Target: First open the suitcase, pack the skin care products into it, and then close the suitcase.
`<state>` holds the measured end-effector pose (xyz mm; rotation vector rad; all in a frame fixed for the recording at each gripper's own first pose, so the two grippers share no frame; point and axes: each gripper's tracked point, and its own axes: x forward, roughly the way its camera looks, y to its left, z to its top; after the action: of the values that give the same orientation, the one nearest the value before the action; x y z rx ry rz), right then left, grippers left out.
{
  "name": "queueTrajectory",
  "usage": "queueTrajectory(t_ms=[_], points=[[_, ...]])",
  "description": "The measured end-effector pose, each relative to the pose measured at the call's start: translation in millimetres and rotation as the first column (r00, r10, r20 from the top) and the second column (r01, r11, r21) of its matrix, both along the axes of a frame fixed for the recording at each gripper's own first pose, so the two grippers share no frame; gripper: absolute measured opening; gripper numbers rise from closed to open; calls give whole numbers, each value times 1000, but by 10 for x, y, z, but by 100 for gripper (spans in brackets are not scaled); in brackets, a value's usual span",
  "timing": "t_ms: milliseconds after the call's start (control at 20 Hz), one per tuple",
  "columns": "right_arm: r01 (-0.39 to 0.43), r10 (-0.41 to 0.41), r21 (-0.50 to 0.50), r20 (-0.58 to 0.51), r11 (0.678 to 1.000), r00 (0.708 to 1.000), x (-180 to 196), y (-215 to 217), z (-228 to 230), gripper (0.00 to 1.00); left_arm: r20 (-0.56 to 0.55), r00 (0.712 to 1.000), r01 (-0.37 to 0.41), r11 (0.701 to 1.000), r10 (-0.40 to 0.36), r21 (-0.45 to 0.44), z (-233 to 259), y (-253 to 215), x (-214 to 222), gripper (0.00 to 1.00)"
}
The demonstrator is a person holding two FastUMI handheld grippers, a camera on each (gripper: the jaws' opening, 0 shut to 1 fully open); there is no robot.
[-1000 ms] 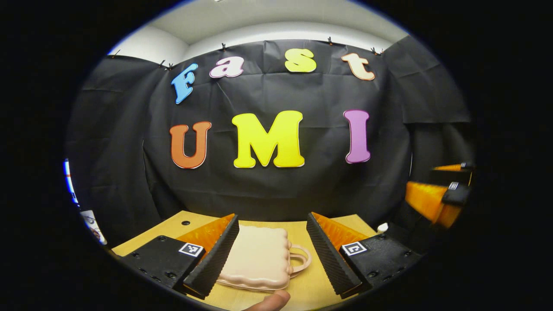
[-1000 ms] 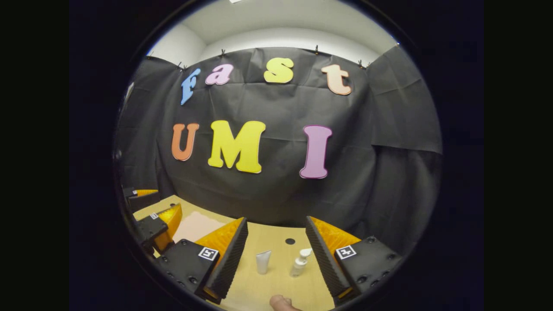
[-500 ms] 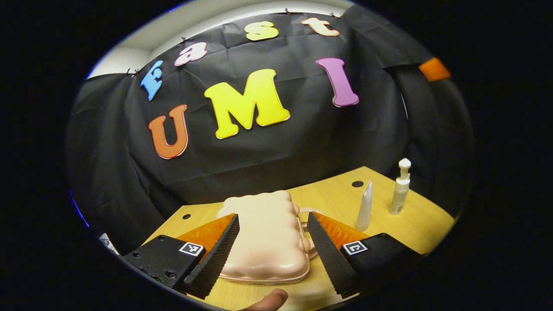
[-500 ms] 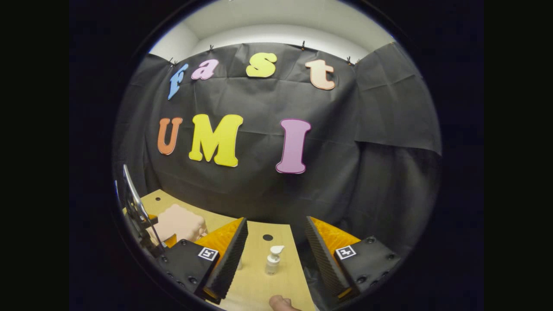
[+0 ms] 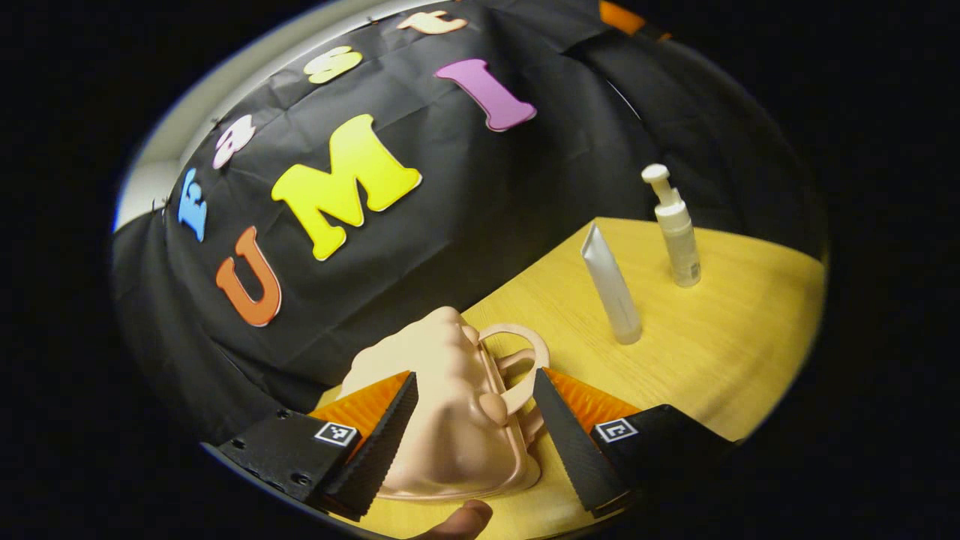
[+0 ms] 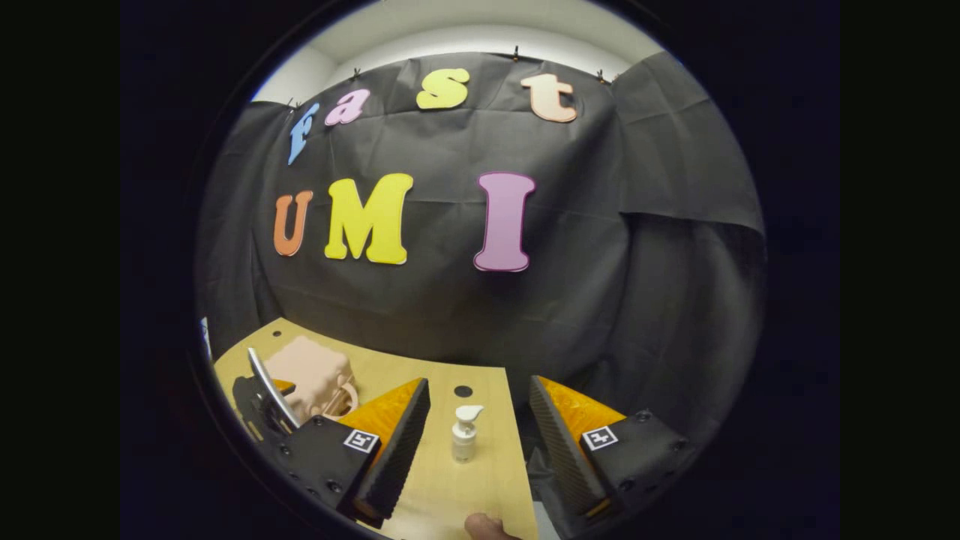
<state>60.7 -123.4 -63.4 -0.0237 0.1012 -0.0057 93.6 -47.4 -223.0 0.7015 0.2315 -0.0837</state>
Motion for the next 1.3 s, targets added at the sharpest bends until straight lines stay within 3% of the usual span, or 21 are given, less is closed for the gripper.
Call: queueTrajectory(t_ms=[150, 400, 500, 650, 750, 800, 1050, 1200, 1300], points=[[-11, 11, 6, -12, 1000, 1000, 38, -118, -87, 80, -23, 999, 31, 991, -28, 134, -136, -84, 136, 99], [-4, 4, -9, -21, 1000, 1000, 66, -335, -209, 80, -62, 998, -3, 941, 26, 339, -288, 49, 195, 98], [-2, 2, 4, -28, 1000, 1000, 57, -392, -256, 80, -59, 998, 1, 914, 25, 406, -308, 32, 243, 97], [11, -11, 2, -33, 1000, 999, 51, -472, -330, 80, -70, 997, 7, 849, 35, 528, -349, 119, 423, 95], [15, -14, 13, -42, 1000, 999, 41, -496, -378, 80, -63, 997, 2, 796, 45, 605, -326, 183, 491, 89], [17, -16, 18, -42, 1000, 999, 45, -502, -397, 80, -52, 998, 6, 760, 37, 650, -291, 194, 540, 78], [38, -38, 12, -69, 999, 997, 52, -420, -530, 80, -75, 997, 62, 636, -6, 769, -408, 97, 534, 54], [60, -59, 4, -79, 998, 995, -15, -267, -518, 80, -105, 994, 101, 619, -31, 779, -501, 85, 518, 34], [77, -78, -12, -83, 997, 994, -75, -128, -479, 80, -117, 992, 125, 613, -53, 780, -506, 83, 549, 27]])
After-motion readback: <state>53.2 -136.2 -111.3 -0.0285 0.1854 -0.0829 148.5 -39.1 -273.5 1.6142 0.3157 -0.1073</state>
